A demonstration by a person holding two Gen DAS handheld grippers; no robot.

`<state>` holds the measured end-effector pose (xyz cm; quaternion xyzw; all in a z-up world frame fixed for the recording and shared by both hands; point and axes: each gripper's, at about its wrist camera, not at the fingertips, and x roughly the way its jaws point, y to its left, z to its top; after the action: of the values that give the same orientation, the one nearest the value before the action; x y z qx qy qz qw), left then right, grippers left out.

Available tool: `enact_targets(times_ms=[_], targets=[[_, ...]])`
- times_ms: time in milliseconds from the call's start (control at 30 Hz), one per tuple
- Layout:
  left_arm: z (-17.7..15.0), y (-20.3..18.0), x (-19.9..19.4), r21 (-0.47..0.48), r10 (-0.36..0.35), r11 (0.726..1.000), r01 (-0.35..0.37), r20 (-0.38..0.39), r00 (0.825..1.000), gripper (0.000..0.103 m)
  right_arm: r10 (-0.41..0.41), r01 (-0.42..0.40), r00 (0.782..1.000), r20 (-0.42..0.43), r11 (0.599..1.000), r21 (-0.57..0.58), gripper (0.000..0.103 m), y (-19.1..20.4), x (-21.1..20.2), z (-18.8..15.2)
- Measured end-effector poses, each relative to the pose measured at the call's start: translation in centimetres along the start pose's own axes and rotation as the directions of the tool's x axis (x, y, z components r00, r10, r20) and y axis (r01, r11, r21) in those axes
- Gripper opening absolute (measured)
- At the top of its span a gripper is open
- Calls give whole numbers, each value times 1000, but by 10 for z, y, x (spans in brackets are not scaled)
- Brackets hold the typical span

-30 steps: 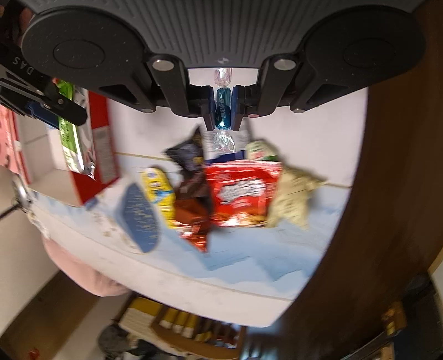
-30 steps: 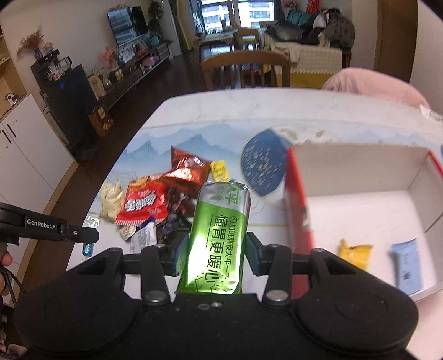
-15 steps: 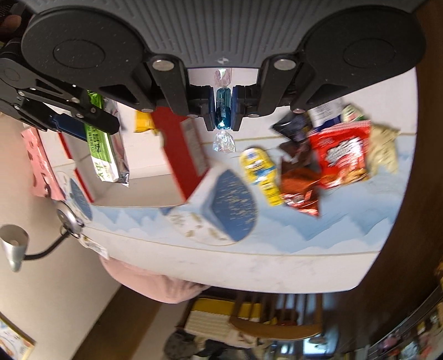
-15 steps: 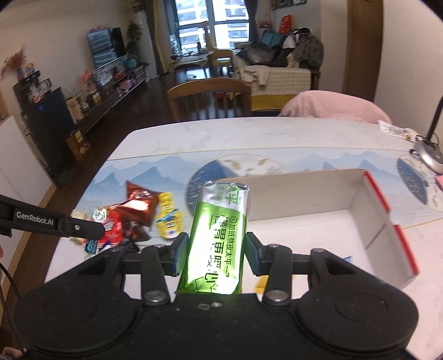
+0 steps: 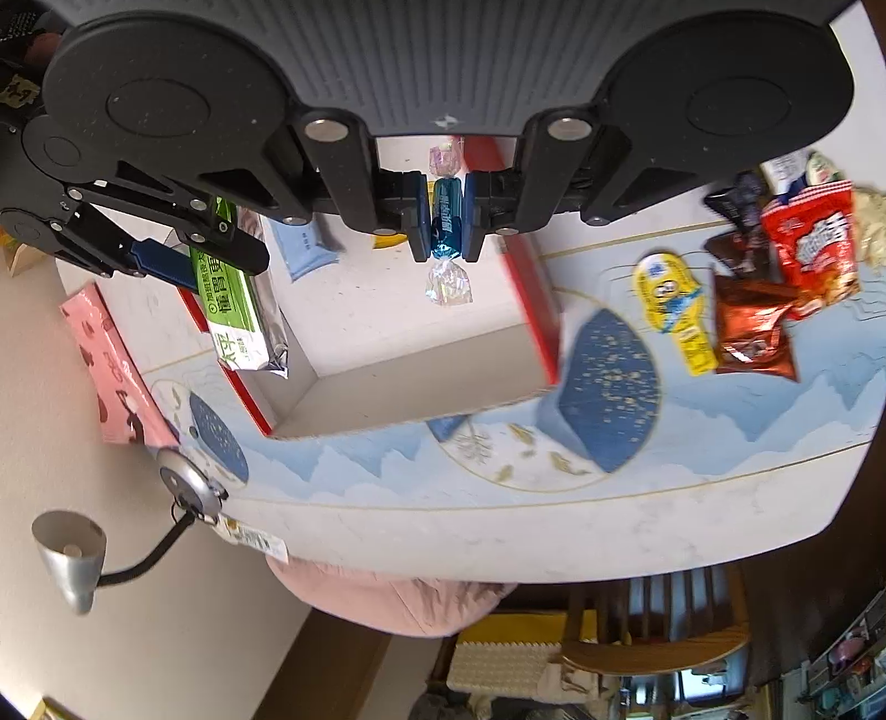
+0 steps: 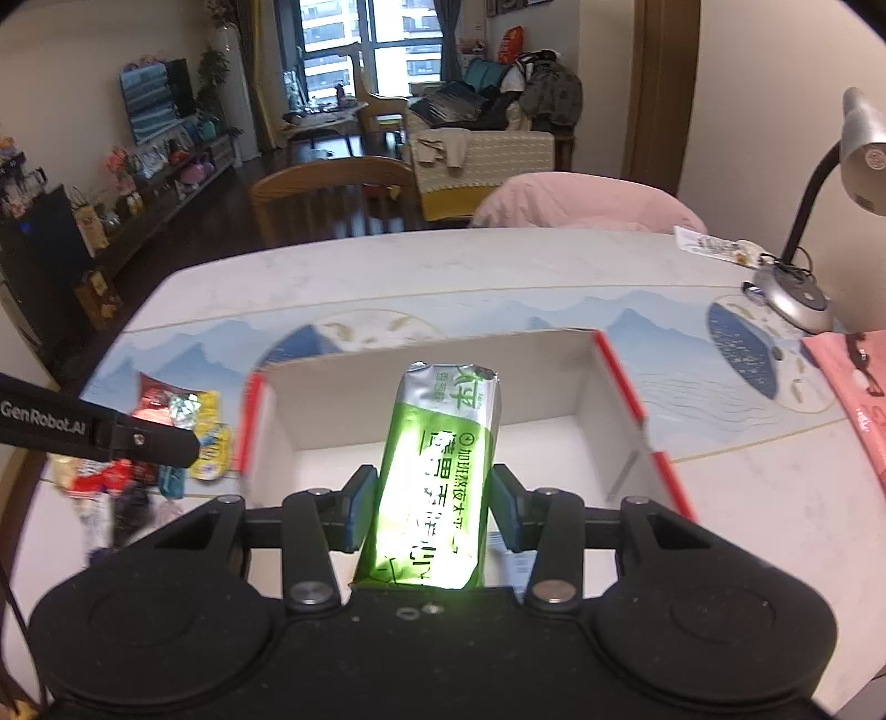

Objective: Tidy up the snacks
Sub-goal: 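Carry the candy and green bar into the red box and release them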

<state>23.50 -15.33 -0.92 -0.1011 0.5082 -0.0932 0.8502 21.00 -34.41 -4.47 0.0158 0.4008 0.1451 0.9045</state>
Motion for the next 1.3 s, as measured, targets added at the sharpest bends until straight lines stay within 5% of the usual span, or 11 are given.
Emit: enact_targets(times_ms=[633, 1300], targets=[[13, -62, 112, 110, 105, 990, -89, -146, 984, 11, -31, 21, 989, -143, 997, -71, 42, -54, 72, -24], [11, -54, 151, 68, 116, 992, -103, -236, 965, 11, -19, 3, 979, -201, 997, -77, 45, -54, 95, -25]])
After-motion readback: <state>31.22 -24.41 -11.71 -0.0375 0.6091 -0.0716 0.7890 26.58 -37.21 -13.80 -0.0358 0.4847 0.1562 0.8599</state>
